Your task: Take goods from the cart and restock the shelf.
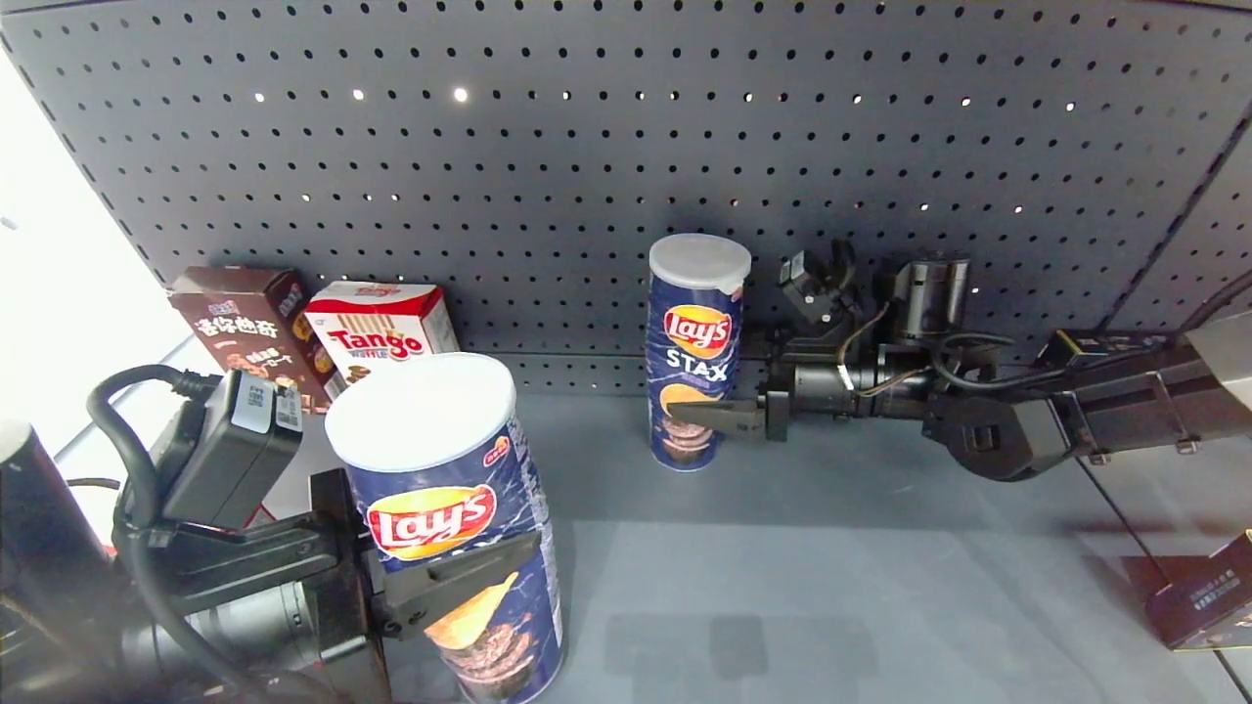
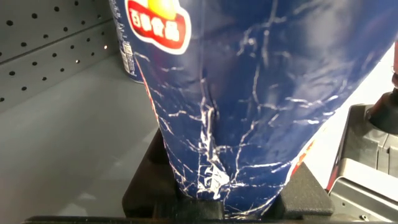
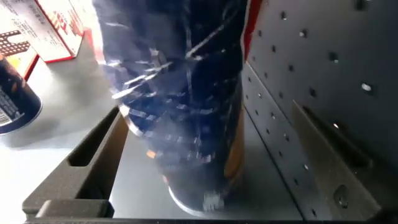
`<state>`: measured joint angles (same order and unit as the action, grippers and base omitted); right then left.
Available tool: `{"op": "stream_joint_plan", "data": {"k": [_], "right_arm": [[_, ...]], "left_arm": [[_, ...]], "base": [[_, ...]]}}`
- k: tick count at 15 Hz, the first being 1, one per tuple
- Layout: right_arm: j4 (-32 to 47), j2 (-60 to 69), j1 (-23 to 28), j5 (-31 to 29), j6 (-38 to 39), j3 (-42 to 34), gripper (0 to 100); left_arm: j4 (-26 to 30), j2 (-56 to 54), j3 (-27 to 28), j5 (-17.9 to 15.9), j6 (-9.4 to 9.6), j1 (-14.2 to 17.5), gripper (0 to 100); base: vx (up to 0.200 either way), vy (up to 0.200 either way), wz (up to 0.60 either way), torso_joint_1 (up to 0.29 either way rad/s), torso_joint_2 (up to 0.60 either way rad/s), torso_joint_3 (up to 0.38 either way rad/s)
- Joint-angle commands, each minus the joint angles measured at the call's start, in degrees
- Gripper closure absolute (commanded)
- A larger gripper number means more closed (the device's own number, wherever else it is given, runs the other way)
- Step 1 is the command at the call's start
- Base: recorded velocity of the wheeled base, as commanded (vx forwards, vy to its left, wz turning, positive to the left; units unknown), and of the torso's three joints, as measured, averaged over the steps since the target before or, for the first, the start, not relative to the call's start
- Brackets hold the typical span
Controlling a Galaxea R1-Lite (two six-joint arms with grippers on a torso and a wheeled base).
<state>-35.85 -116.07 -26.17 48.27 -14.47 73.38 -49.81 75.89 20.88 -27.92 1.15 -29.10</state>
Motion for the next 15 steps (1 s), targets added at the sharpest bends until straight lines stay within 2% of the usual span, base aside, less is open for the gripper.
{"op": "stream_joint_plan", "data": {"k": [1,5,6,15], "right_arm": [[-0.8,-2.2,-0.8,0.2,0.0,0.6,0],[-3.0,-4.1,-0.7,2.6,0.2,0.6,0],[-3.8,-3.9,-0.5,3.8,0.4,0.5,100],[-3.7,1.9,-1.4,0.5,0.4,-3.5,100]], "left_arm": [[0.0,0.1,-0.1,0.1,0.00,0.0,100],[0.0,0.1,-0.6,0.1,0.00,0.0,100],[0.0,0.2,-0.5,0.0,0.00,-0.1,100],[-0.2,0.8,-0.2,-0.1,0.00,-0.1,100]], "base": [[0.000,0.000,0.00,0.000,0.00,0.000],[0.000,0.000,0.00,0.000,0.00,0.000],[0.000,0.000,0.00,0.000,0.00,0.000],[0.000,0.000,0.00,0.000,0.00,0.000]]}}
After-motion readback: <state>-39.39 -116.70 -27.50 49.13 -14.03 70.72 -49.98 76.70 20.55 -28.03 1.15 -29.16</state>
